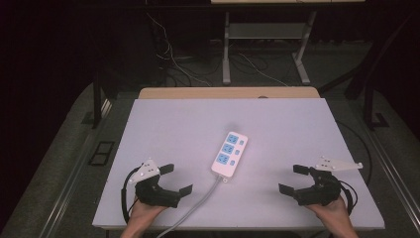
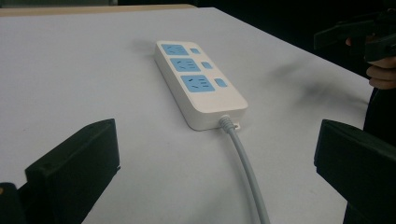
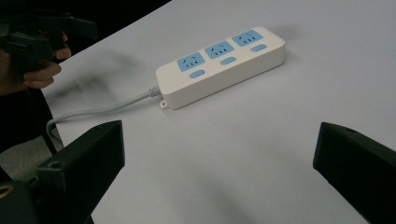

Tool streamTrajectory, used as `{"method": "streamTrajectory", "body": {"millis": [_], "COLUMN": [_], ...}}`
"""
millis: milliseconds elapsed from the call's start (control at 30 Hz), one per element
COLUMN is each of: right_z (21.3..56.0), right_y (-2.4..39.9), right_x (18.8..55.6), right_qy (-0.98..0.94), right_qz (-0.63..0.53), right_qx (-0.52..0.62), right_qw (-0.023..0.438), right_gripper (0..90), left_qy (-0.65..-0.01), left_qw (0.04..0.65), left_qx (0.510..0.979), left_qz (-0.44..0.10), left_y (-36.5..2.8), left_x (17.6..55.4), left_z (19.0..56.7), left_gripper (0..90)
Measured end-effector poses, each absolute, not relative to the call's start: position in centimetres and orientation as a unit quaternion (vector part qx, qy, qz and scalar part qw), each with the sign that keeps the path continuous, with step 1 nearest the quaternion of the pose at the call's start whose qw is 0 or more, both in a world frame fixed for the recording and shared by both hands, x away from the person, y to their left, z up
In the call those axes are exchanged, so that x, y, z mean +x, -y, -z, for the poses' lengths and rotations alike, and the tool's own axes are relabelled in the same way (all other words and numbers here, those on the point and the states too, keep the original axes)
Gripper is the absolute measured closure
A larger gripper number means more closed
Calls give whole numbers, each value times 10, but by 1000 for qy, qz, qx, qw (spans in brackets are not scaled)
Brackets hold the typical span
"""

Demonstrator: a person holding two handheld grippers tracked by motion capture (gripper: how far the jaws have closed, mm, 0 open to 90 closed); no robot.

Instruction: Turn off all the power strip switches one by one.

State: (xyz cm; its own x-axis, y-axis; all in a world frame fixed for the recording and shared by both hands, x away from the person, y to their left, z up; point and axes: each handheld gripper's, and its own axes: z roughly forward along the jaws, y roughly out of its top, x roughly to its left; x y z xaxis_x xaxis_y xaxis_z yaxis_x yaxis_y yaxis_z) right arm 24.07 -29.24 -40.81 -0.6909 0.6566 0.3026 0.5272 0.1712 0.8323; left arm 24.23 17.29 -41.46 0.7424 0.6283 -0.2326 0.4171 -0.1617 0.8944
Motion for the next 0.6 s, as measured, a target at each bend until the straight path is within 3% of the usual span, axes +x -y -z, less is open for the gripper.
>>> {"method": "streamTrajectory", "body": {"millis": [600], "right_z": [410], "right_y": [293], "right_x": [241], "right_qy": [-772], "right_qz": [-505], "right_qx": [382], "right_qw": [57], "right_gripper": [19], "left_qy": [-346], "left_qw": [539], "left_qx": [763], "left_qz": [-93], "left_y": [-171], "left_x": [242], "left_z": [414], "left_gripper": [0]}}
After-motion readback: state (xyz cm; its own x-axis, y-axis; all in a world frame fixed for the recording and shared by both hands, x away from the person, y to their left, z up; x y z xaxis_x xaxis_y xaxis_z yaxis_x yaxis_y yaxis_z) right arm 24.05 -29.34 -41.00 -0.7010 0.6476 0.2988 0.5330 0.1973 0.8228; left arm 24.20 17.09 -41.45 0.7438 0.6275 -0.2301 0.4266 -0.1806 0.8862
